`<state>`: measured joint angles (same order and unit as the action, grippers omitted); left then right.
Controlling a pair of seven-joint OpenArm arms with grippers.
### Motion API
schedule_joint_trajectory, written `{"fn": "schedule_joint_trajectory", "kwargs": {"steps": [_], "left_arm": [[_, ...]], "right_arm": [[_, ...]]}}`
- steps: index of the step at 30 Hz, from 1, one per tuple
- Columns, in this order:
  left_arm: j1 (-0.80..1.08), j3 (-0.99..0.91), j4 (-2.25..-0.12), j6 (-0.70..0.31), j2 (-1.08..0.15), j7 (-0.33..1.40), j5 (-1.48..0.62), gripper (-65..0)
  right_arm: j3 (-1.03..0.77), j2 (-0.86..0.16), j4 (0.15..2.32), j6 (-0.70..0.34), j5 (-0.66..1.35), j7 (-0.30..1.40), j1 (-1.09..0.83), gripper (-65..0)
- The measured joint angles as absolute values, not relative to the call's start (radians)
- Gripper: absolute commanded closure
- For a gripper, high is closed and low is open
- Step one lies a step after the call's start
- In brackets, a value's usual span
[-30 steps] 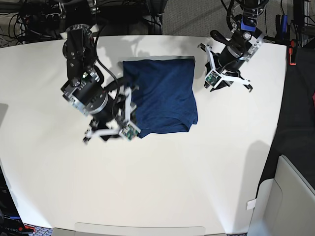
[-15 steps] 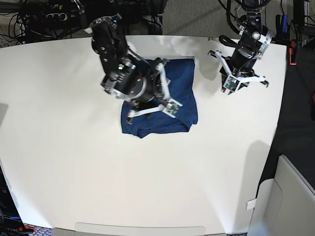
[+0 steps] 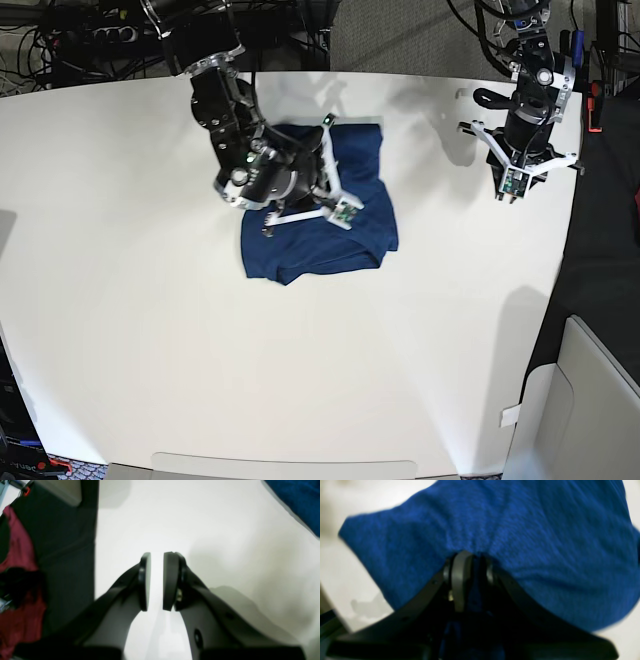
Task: Fold the T-shirt properly
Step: 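Press and smooth the folded shirt flat with the right gripper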
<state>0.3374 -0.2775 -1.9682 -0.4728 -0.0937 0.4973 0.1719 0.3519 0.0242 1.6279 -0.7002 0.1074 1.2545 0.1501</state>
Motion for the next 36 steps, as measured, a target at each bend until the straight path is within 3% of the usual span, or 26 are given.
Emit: {"fn": "schedule_joint_trajectory", "kwargs": {"steps": [17, 29, 36], "left_arm": [[0.343, -0.310, -1.982, -0.472, -0.094, 0.498, 0.173, -7.2], [0.343, -0.340, -1.983, -0.471, -0.095, 0.498, 0.173, -7.2], [0.344, -0.340, -1.983, -0.471, -0.094, 0.498, 0.173, -7.2]], "right_arm": [[0.248, -0.134, 1.548, -0.700, -0.001, 1.184, 0.259, -8.3], [0.192, -0.164, 1.415, -0.699, -0.022, 1.102, 0.346, -8.3], [0.193, -0.167, 1.540, -0.699, -0.019, 1.132, 0.300, -8.3]]}}
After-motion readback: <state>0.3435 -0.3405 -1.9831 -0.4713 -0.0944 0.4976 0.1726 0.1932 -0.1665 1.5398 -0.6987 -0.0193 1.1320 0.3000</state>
